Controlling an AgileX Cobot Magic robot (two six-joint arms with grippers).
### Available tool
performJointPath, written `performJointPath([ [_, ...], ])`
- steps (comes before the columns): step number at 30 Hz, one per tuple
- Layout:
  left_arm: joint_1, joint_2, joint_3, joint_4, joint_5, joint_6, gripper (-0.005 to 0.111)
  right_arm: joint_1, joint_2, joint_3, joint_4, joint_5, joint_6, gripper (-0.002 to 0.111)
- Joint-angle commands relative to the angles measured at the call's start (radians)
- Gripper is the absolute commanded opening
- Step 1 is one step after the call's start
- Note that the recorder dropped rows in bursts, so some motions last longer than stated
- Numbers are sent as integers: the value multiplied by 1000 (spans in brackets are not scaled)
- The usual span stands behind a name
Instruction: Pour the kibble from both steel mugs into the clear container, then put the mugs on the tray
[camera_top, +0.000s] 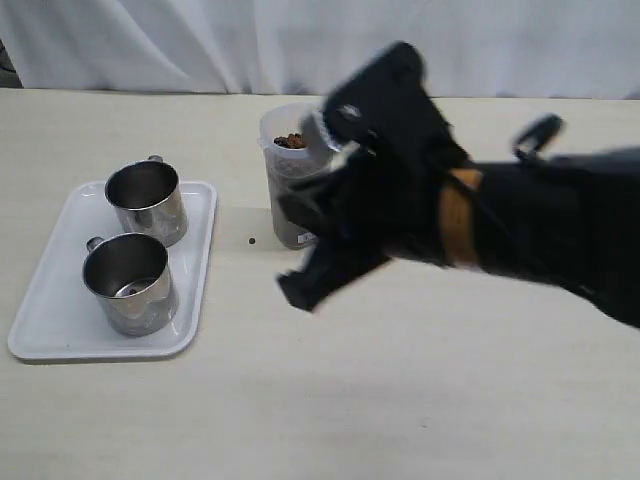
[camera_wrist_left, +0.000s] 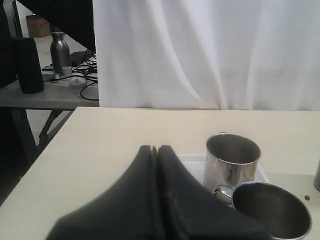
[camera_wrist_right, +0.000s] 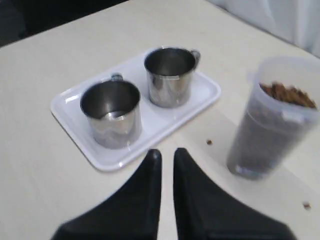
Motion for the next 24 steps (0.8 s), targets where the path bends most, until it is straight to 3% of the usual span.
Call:
performJointPath([
  [1, -5, -3, 3, -1, -5, -1, 0, 2, -285, 258, 4, 59, 16, 6],
  [9, -5, -3, 3, -1, -5, -1, 0, 2, -813, 557, 4, 76, 20, 6],
  [18, -5, -3, 3, -1, -5, -1, 0, 2, -1210, 627, 4, 77, 20, 6],
  [20, -5, -3, 3, -1, -5, -1, 0, -72, -1294, 627, 4, 45, 20, 6],
  [23, -5, -3, 3, -1, -5, -1, 0, -445, -1294, 623, 4, -90, 20, 6],
  [24, -5, -3, 3, 1, -5, -1, 0, -522, -1294, 623, 4, -104, 20, 6],
])
